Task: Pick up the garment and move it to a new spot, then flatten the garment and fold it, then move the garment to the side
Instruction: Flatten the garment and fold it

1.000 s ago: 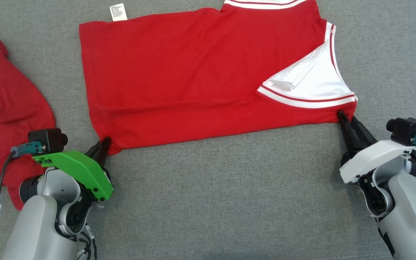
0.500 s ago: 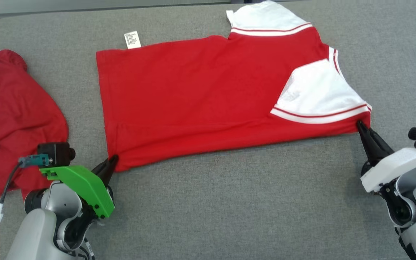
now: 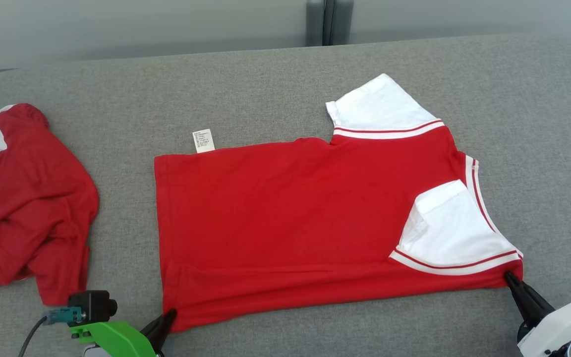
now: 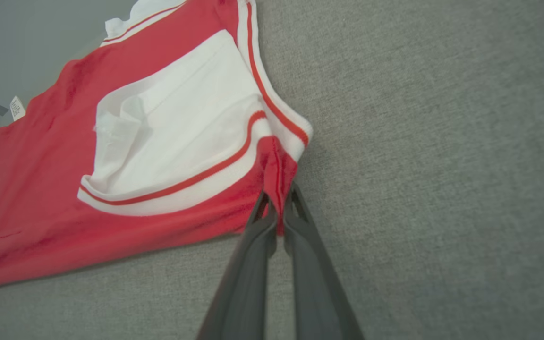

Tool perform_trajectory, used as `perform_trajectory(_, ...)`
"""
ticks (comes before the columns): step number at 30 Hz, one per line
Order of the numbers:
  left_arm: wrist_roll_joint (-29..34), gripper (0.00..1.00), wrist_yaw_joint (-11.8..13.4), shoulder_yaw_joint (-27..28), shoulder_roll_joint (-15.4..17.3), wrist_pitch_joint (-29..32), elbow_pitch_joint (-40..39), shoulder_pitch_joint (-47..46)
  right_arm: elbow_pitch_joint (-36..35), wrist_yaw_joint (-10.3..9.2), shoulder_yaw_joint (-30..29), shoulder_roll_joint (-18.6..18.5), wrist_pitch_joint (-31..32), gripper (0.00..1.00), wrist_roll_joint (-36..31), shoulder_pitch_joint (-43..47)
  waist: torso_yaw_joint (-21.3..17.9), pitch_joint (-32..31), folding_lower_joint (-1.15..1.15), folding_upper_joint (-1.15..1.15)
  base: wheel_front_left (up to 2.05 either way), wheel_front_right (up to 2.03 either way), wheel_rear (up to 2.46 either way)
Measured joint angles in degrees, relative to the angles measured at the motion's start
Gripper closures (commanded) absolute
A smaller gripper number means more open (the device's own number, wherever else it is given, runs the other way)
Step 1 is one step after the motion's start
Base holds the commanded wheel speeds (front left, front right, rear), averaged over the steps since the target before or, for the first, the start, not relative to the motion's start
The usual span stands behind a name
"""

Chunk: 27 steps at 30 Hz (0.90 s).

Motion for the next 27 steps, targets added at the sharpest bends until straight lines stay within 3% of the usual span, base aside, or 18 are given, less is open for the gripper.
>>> perform_trajectory(14,0.13,1.0,0.88,-0.66,0.92,1.27,-6.26,1.63,-5.11,-0.32,0.52,-1.02,0.83,0.99,-0.55,0.64,-0.63,1.08,0.0,0.0,0.0,0.0,0.0)
perform_trajectory(16,0.21,1.0,1.18,-1.12,0.96,1.76,-6.58,1.81,-5.26,-0.4,1.03,-1.51,1.54,0.85,-1.3,0.68,-0.58,1.27,0.0,0.0,0.0,0.0,0.0)
perform_trajectory(18,0.2,1.0,1.18,-1.57,0.94,1.85,-6.94,2.02,-5.53,-0.7,1.29,-1.87,2.15,0.79,-1.46,0.8,-0.52,1.47,0.0,0.0,0.0,0.0,0.0)
perform_trajectory(19,0.2,1.0,1.18,-1.62,0.94,1.86,-7.24,2.15,-5.67,-0.87,1.42,-2.01,2.57,0.65,-1.55,0.9,-0.47,1.56,0.0,0.0,0.0,0.0,0.0)
perform_trajectory(20,0.2,0.94,1.19,-1.62,0.97,1.98,-7.6,2.32,-5.83,-0.99,1.46,-2.12,2.71,0.56,-1.76,1.18,-0.41,1.65,0.0,0.0,0.0,0.0,0.0)
perform_trajectory(21,0.21,0.79,1.2,-1.71,1.0,2.32,-8.03,2.53,-6.08,-1.49,1.34,-2.22,2.76,0.4,-1.9,1.62,-0.33,1.74,0.0,0.0,0.0,0.0,0.0)
perform_trajectory(22,0.21,0.71,1.24,-1.77,0.99,2.33,-8.29,2.72,-6.32,-1.93,1.26,-2.4,2.79,0.11,-2.0,1.96,-0.22,1.88,0.0,0.0,0.0,0.0,0.0)
perform_trajectory(23,0.27,0.62,1.25,-1.8,1.02,2.34,-8.47,2.82,-6.47,-2.19,1.21,-2.7,3.16,0.0,-2.21,2.33,-0.08,2.02,0.0,0.0,0.0,0.0,0.0)
perform_trajectory(24,0.48,0.22,1.33,-1.79,1.12,2.34,-8.76,2.88,-6.67,-2.49,1.15,-3.09,3.36,0.0,-2.54,2.86,0.06,2.19,0.0,0.0,0.0,0.0,0.0)
perform_trajectory(25,0.64,0.0,1.62,-1.68,1.23,2.34,-9.25,2.99,-6.9,-2.97,1.05,-3.52,3.76,0.0,-2.93,3.05,0.18,2.36,0.0,0.0,0.0,0.0,0.0)
perform_trajectory(27,1.32,0.0,1.79,-1.54,1.85,2.35,-10.29,3.16,-7.48,-3.85,0.4,-4.9,4.28,0.0,-3.82,3.49,0.4,2.78,0.0,0.0,0.0,0.0,0.0)
